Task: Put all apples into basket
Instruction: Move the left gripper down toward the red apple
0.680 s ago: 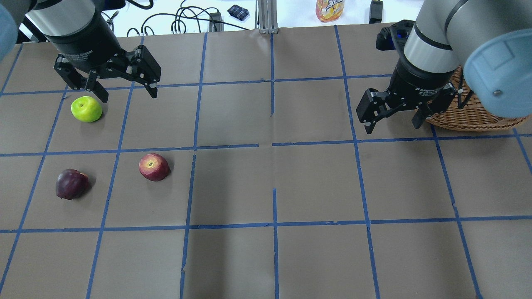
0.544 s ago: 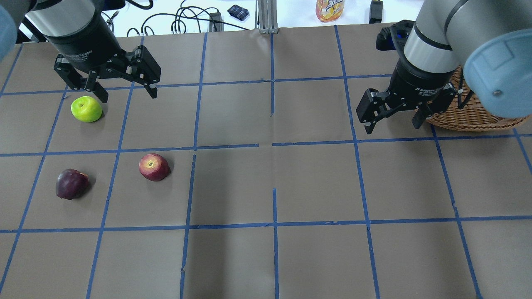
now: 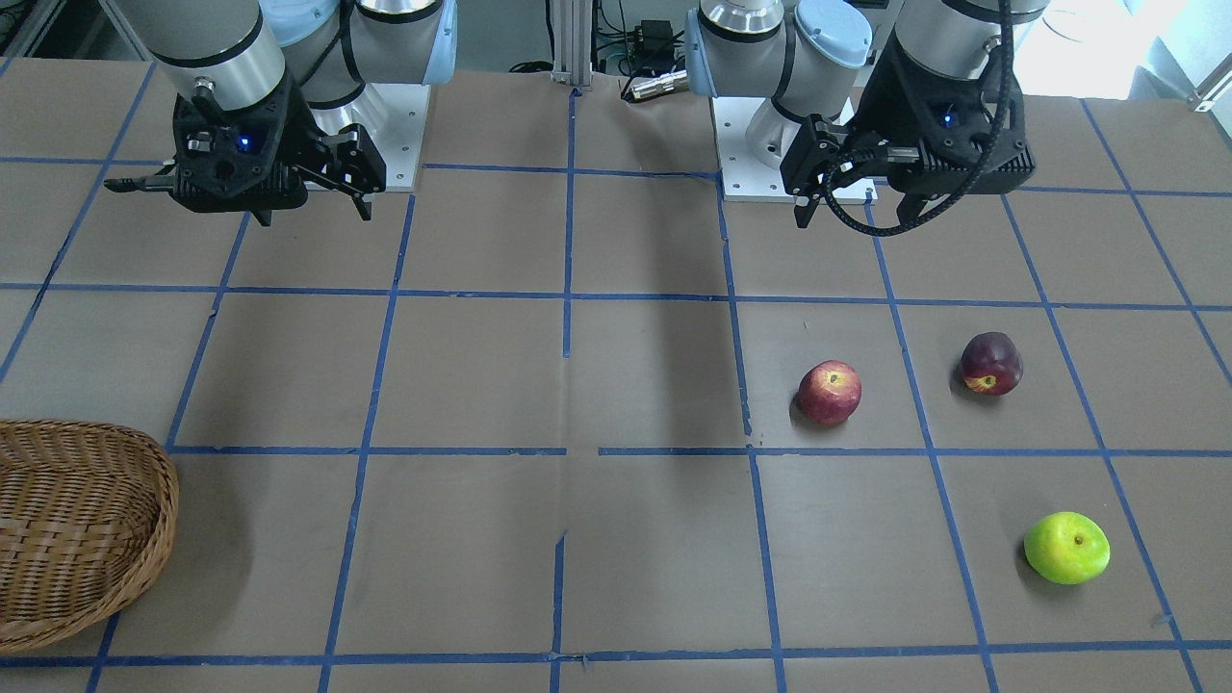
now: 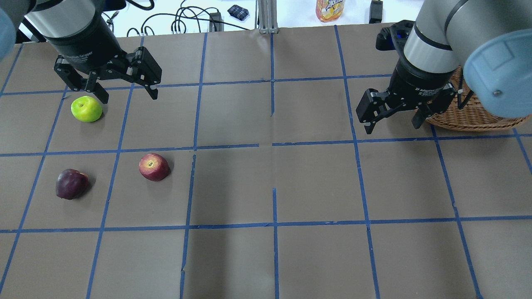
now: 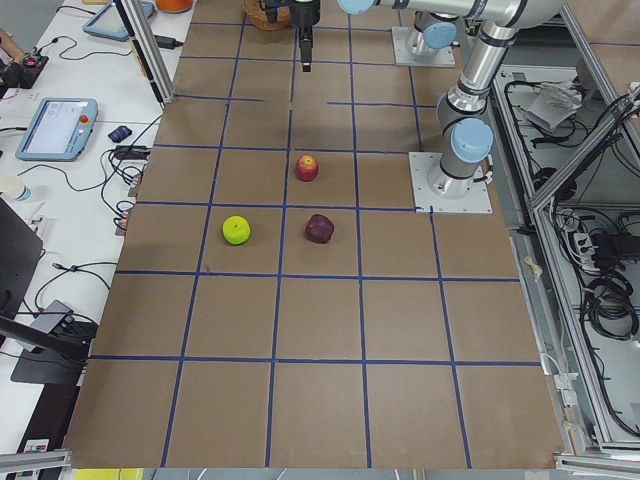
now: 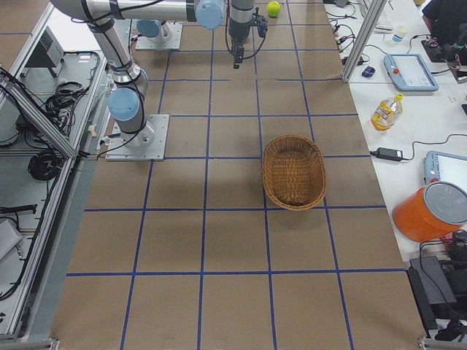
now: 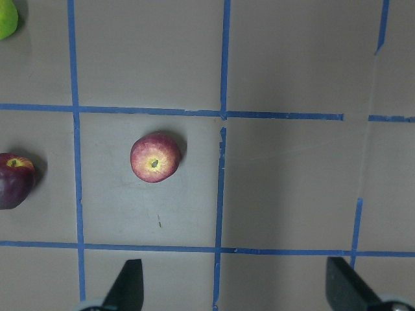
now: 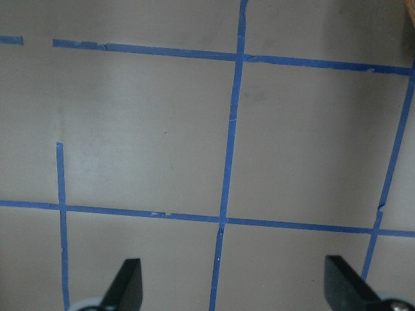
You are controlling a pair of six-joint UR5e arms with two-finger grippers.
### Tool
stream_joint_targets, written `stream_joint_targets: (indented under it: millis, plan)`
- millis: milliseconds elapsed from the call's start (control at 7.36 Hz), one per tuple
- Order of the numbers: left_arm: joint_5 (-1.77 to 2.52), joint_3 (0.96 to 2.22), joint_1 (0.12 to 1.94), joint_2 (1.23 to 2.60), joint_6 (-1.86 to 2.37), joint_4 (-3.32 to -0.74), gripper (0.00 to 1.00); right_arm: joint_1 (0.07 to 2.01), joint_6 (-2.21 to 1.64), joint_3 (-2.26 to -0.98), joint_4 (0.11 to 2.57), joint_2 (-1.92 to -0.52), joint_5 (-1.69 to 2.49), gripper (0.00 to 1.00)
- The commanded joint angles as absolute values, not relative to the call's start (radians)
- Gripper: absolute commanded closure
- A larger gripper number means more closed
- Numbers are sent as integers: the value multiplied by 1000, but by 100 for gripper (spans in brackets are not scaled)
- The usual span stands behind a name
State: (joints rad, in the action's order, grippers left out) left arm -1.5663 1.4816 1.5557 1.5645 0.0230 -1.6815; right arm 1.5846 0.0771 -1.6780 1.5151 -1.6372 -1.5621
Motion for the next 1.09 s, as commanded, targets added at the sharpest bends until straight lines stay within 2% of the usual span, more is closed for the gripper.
stream_joint_targets:
  millis: [0, 408, 544, 951]
  plan:
    - [-1566, 1488, 1551, 1569, 17, -1642, 0, 1585, 77, -1677, 1516, -1637, -1562, 0]
    - [-1562, 1544, 1539, 1594, 3, -1638, 0, 1585, 77, -1677, 1516, -1637, -1562, 0]
    - [-1566, 1589, 1548, 1554, 2, -1694, 0, 1583, 77, -1678, 1516, -1637, -1562, 0]
    - [-1607, 1707, 1453, 1611, -118, -1516, 0, 1585, 78, -1677, 1517, -1637, -1562, 0]
